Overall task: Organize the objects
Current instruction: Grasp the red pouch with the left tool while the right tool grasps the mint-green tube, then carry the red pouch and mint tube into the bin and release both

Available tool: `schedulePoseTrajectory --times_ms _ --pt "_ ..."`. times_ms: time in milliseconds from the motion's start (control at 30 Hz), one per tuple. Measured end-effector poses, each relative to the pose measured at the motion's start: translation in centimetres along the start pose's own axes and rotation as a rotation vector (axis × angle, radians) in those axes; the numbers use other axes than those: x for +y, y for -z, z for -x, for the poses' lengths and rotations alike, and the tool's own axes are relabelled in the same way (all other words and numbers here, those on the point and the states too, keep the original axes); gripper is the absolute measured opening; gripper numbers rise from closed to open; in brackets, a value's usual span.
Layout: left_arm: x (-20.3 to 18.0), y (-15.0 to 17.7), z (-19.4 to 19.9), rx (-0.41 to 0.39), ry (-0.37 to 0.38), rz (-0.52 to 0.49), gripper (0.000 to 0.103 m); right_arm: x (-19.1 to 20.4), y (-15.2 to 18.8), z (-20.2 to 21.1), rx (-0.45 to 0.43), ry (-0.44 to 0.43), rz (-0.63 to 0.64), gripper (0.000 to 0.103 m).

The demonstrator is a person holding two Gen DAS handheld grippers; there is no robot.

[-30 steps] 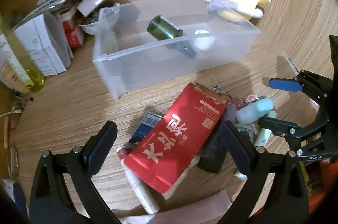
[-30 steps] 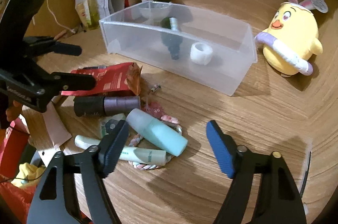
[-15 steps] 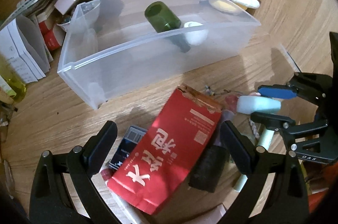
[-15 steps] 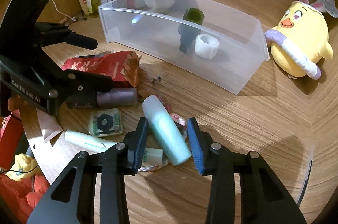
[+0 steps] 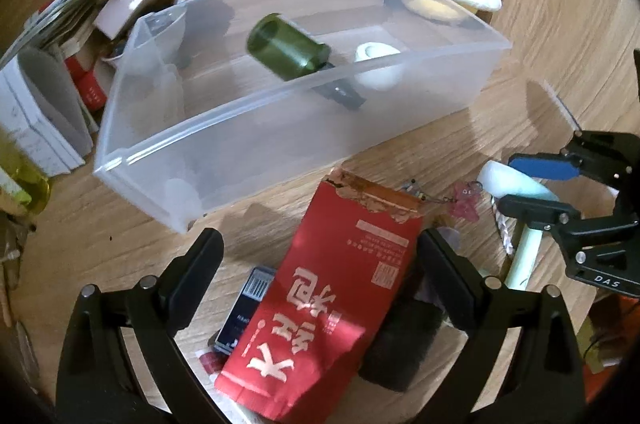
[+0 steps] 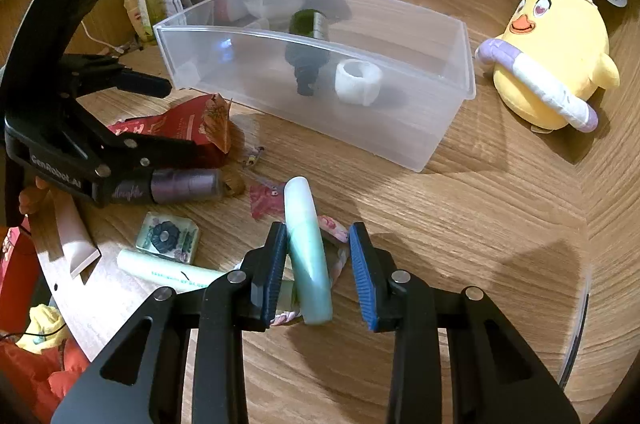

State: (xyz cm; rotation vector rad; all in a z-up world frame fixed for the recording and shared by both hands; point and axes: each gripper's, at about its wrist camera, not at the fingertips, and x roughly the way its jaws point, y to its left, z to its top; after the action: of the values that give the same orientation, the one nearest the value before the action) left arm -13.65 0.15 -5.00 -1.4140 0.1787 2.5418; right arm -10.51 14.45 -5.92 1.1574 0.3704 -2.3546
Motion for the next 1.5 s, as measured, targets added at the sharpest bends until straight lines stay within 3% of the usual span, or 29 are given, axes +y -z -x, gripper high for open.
schedulePoseTrajectory --times_ms 133,233,300,900,1500 --pt "-0.4 -0.5 -0.5 0.013 0.017 -0.008 0.073 -0.1 -0.1 -0.1 -0.01 0.003 -0.006 0.027" --pt "-0.5 -0.5 -0.6 0.012 0.025 -0.005 0.057 -0.3 -0.1 0.0 -0.019 0.002 -0.009 0.02" --pt "-0.5 -0.5 -0.4 -0.004 0.018 -0.002 0.054 -0.4 -0.1 0.1 -0.026 0.001 -0.015 0.017" --pt "0.8 0.1 6.0 -0.222 -0.026 0.056 0.054 -2.3 -0.8 2.9 -0.136 0.0 -0.114 0.013" --pt "2.3 -1.5 10.6 -0.369 -0.047 0.119 0.054 -3.2 -5.0 6.6 -0.301 0.008 -0.162 0.013"
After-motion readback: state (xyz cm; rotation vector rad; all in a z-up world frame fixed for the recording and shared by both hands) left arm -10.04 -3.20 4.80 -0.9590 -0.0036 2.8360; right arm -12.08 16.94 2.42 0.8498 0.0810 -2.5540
